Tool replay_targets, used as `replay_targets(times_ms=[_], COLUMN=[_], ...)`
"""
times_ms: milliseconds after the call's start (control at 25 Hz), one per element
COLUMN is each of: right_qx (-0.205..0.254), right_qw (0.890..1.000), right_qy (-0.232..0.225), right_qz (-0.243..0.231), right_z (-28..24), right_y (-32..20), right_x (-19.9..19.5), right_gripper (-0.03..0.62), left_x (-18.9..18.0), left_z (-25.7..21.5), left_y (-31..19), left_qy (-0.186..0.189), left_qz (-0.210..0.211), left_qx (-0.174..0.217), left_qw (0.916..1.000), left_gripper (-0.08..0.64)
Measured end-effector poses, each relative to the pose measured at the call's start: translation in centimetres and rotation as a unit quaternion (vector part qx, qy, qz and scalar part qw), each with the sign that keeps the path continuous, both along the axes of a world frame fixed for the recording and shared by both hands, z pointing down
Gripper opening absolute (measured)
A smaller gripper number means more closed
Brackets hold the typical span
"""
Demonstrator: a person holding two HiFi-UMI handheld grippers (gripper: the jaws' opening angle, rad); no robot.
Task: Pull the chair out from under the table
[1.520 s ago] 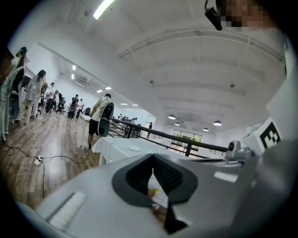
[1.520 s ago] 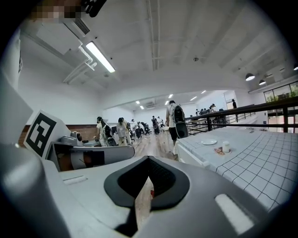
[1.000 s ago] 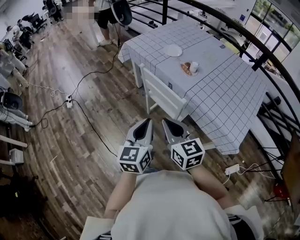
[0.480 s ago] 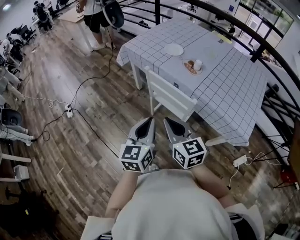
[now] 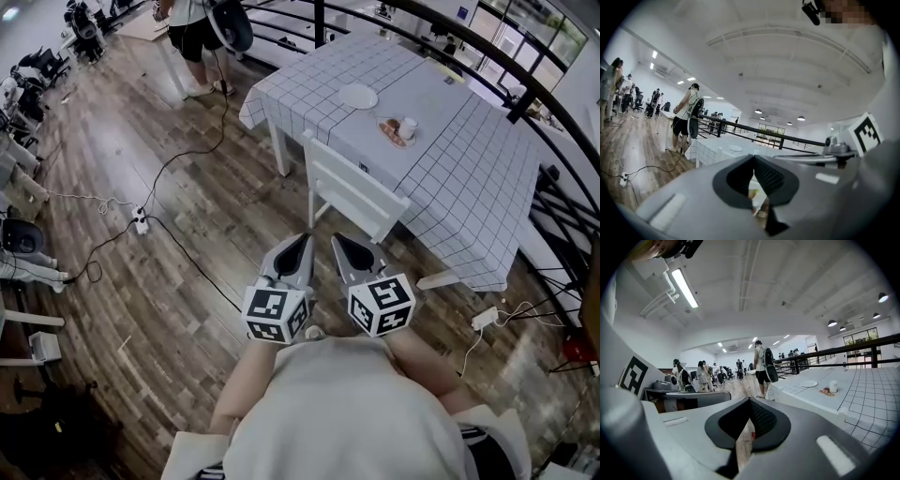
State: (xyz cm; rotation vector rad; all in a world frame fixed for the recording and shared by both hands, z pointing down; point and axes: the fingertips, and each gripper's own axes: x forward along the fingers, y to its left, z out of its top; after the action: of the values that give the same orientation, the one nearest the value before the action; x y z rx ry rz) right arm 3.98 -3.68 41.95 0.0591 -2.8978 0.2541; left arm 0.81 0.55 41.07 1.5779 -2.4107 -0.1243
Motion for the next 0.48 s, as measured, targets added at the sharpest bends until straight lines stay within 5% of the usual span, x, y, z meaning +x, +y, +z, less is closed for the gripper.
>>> replay_targets(times_ms=[480], right_qx=[0.002], right_qw=[1.0], right_qy=[0.014], right_qz=[-0.005], right_z=[0.8], right_y=[0.9], right_x=[-1.5], right_gripper=[-0.002], left_x=[-1.7], left_z=[0.4], left_y=[0.6], left_qy=[-0.003], left_qz=[-0.004], left_qx=[-0.005], left_qw=[1.0], left_gripper=[0.01])
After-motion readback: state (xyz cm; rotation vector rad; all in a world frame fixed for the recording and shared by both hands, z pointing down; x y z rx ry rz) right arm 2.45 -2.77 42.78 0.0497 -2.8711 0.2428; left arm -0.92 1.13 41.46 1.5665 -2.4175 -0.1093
